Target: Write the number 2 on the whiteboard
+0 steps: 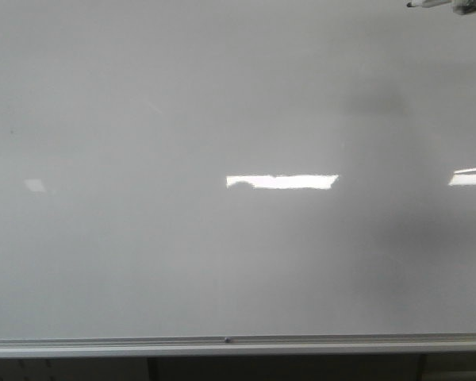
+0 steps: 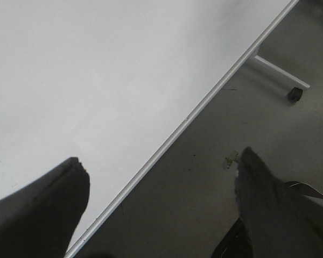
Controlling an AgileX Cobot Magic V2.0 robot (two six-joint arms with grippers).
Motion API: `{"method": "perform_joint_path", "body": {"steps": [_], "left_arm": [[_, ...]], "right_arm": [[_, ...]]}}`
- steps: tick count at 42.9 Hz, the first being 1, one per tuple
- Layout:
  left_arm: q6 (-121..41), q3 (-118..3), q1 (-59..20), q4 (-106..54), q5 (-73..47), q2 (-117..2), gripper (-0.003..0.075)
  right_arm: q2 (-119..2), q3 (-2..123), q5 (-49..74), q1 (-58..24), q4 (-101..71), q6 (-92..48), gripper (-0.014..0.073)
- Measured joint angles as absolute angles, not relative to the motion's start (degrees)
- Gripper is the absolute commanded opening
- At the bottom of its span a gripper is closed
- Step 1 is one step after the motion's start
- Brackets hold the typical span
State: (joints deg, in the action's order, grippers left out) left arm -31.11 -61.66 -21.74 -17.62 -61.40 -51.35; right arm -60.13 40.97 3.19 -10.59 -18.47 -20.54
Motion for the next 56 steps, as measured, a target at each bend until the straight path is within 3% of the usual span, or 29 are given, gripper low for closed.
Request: {"method": "perform_joint_path", "body": {"steps": [34, 45, 56], "left_arm": [[-31.11, -61.53, -21.74, -17.62, -59.85, -51.35, 0.0545], [-31.11, -61.53, -21.74, -17.72, -59.85, -51.35, 0.0545], [-31.11, -61.53, -21.74, -17.72, -59.85, -51.35, 0.0545]], "right_arm": [[-74.06, 41.09, -12.38, -11.38, -18.82, -20.54, -0.008], [-74.92, 41.17, -11.87, -9.46, -18.82, -20.54, -0.008], [-75.01, 41.3, -3.53, -5.56, -18.82, -20.54, -0.008]]}}
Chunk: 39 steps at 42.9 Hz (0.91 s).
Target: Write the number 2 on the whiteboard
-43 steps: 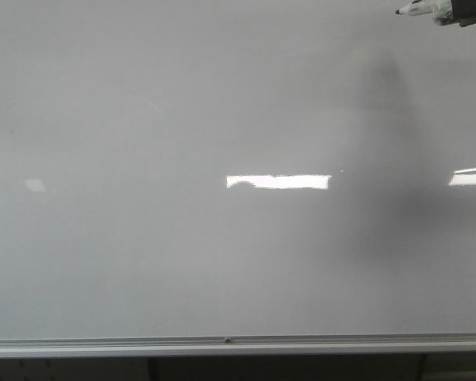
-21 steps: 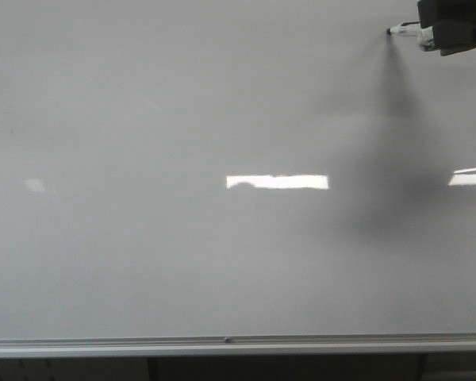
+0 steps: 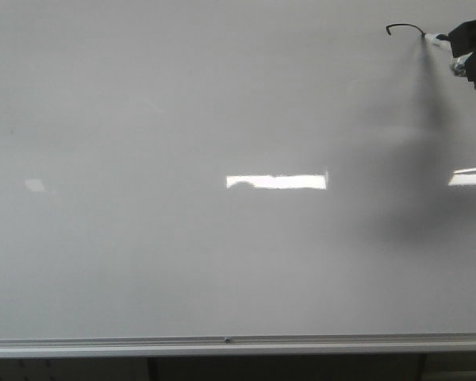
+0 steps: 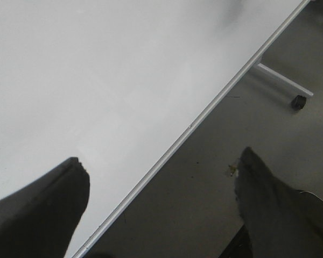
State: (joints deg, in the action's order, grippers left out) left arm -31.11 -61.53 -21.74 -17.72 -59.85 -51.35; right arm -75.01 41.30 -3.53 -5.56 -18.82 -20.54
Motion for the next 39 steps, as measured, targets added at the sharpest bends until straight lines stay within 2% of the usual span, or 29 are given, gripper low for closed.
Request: {"method": "perform_joint_path", "body": {"steps": [15, 29, 39], "left_arm": [[-31.11, -61.53, -21.74, -17.72, -59.85, -51.35, 0.0545], [-31.11, -61.53, -21.74, -17.72, -59.85, -51.35, 0.0545], [-31.11, -61.53, -21.74, -17.72, -59.85, -51.35, 0.0545]], "right_arm": [[-77.38, 42.07, -0.47, -9.43, -18.82, -20.54, -0.008], [-77.38, 42.58, 2.5, -3.09, -18.82, -20.54, -0.008], [-75.87, 42.58, 4.05, -2.5, -18.82, -20.54, -0.008]]}}
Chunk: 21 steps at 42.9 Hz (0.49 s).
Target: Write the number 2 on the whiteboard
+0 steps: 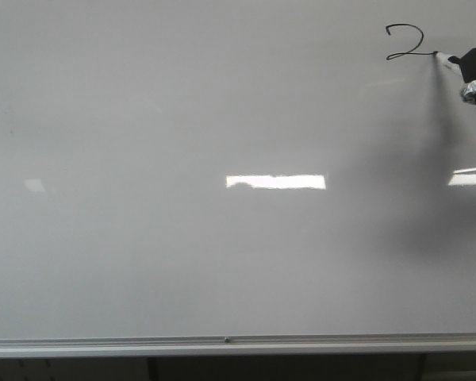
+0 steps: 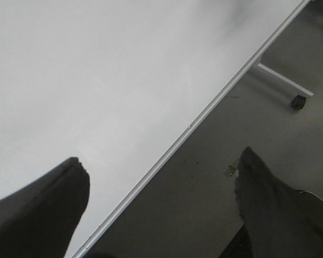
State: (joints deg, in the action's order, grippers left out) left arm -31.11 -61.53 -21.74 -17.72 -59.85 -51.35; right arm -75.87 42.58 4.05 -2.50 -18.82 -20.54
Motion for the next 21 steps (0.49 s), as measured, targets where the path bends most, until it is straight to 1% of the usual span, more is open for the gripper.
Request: {"method": "perform_joint_path", "body": {"steps": [5, 10, 16, 21], "left_arm": [[-31.11, -61.53, -21.74, -17.72, -59.85, -51.35, 0.0545], [-31.11, -61.53, -21.74, -17.72, -59.85, -51.35, 0.0545], [-31.11, -61.53, -21.74, -17.8, -59.85, -51.35, 0.0545], [-32.02, -61.53, -21.74, -18.06, -59.85, -51.35, 0.0545]], "right_arm": [[-71.75, 42.58, 7.59, -2.5, -18.82, -20.54, -0.008], [-66.41, 42.58, 14.2, -3.21, -18.82, -20.54, -0.008], [-60.91, 42.58, 23.87, -7.54, -18.82, -21.84, -0.008], [-58.09, 42.58, 30.92, -13.82, -18.82, -26.0, -0.008]]}}
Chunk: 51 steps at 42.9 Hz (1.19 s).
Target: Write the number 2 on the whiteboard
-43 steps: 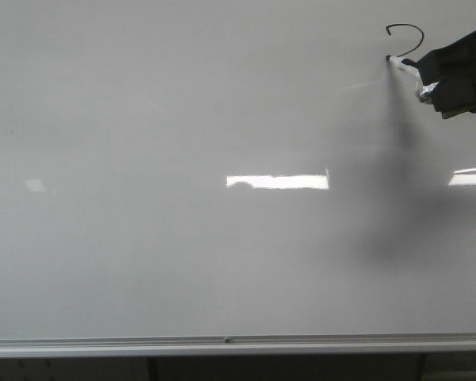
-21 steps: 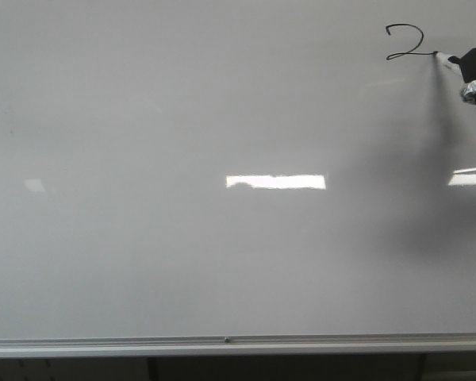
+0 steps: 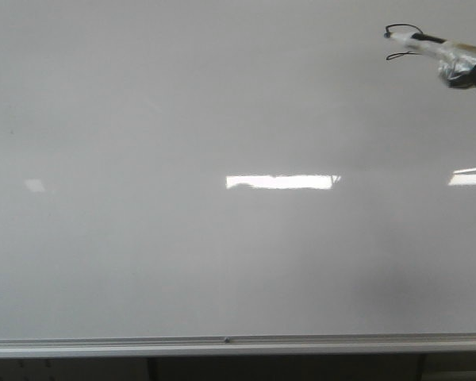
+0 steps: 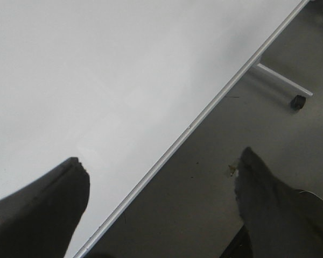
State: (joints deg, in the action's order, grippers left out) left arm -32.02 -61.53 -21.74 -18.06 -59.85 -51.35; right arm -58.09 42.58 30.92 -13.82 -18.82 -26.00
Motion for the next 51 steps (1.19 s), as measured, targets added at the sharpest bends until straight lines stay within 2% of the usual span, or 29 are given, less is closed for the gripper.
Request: {"method": "perform_joint_path", "body": {"steps": [12, 21, 30, 43, 51], "left_arm": [[-44.66, -61.4, -21.74, -27.04, -61.17, -51.35, 0.0545], [-51.47, -61.4, -21.74, -32.35, -62.25, -51.35, 0.0545], [-53.18, -61.4, -27.56, -34.05, -61.88, -52.17, 0.0545], [-53.26, -61.4, -43.48, -34.47, -55.04, -62.25, 0.0545], [-53.26, -63.0, -49.47, -33.72, -52.91, -69.85, 0.0545]], "right_arm": [[-56.68, 42.68, 41.03, -31.41, -18.71, -36.3, -0.008], [-56.68, 48.75, 48.9, -39.27, -18.64, -37.12, -0.008], [-56.68, 55.57, 57.73, -40.81, -18.74, -37.21, -0.008], [-56.68, 55.96, 59.95, -40.81, -18.74, -37.38, -0.008], [-56.68, 55.96, 60.32, -40.81, -18.74, -37.47, -0.008]]}}
